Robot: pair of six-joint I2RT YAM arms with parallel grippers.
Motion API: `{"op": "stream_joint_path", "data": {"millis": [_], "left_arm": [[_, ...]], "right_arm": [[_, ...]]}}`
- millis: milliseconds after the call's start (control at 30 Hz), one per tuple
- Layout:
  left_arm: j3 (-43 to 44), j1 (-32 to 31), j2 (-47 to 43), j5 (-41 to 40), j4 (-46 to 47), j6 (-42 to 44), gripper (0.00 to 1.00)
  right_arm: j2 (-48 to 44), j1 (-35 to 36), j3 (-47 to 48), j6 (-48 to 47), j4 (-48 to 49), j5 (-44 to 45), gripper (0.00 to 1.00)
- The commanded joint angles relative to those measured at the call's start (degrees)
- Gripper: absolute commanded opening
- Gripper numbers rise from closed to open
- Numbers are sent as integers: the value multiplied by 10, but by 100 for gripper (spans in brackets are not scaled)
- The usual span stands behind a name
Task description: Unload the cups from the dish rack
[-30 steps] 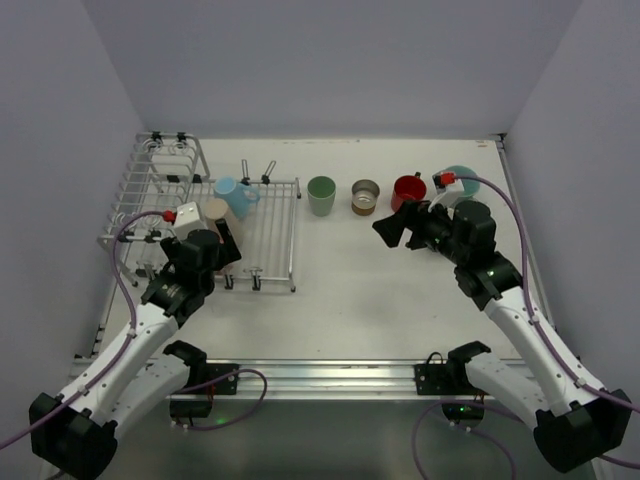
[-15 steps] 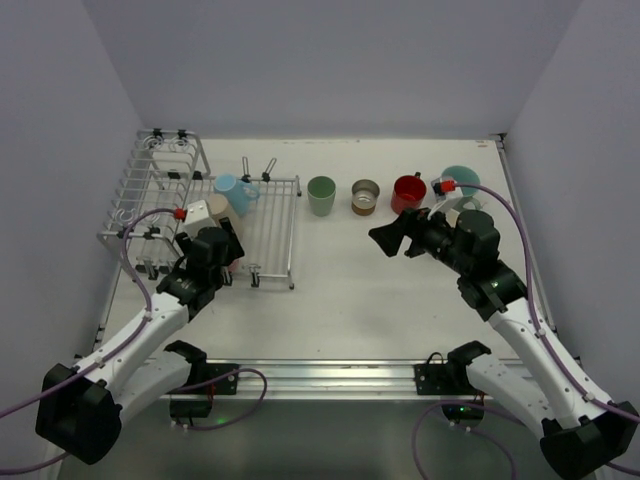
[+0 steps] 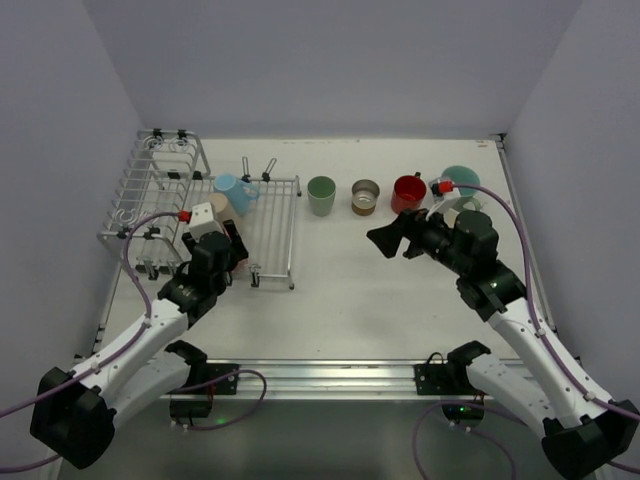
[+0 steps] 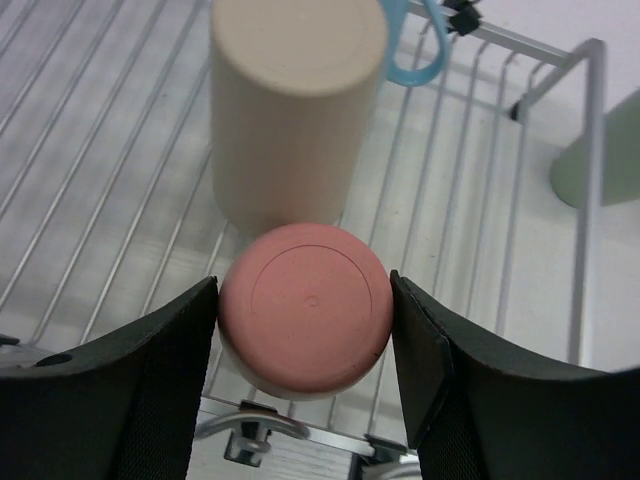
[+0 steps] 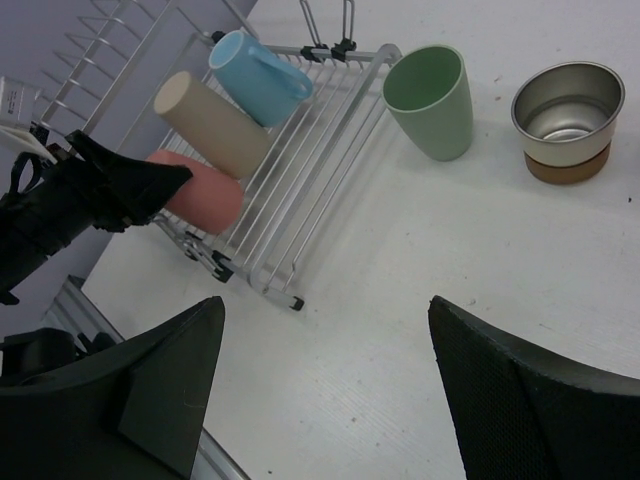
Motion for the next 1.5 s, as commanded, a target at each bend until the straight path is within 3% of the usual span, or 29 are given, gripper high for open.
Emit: {"op": "stream_joint_path", "data": {"millis": [0,233,400,567,800,1100,1200,1267,1333,1367,1433,1467], "left_arm": [[40,-31,-37,11,39,5,29],[118,-78,-74,32,9,20,16],[124,-86,-102,116,12,-24,14],[106,-86,-113,242,90,-80,13],[44,-87,-118,362,231,-175,12],[-1,-92,-97,428,359,-236,12],[-6,-104,-82,435,378,-238,13],[-10,-110,-76,434,388,-237,13],[-12,-117,-67,438,391,-234,19],[-11,-118,-66,439,391,-232,24],[-10,-119,-69,440,384,-220,47],[0,-119,-71,439,373,-212,58]], "right_arm": [[-2,11,1,18,37,-16,85],[-24,35,-48,115,166,-66,87],[7,76,-91,175,298,-97,92],[58,127,-106,208,392,-84,96],[124,164,-95,227,447,-73,98],[162,167,-67,248,487,-86,90],[168,167,-60,258,514,-87,81],[174,167,-54,263,532,-90,68],[176,167,-52,267,540,-90,47],[176,167,-51,268,537,-79,27],[175,167,-46,257,517,-69,6],[167,167,-40,246,477,-62,0]]}}
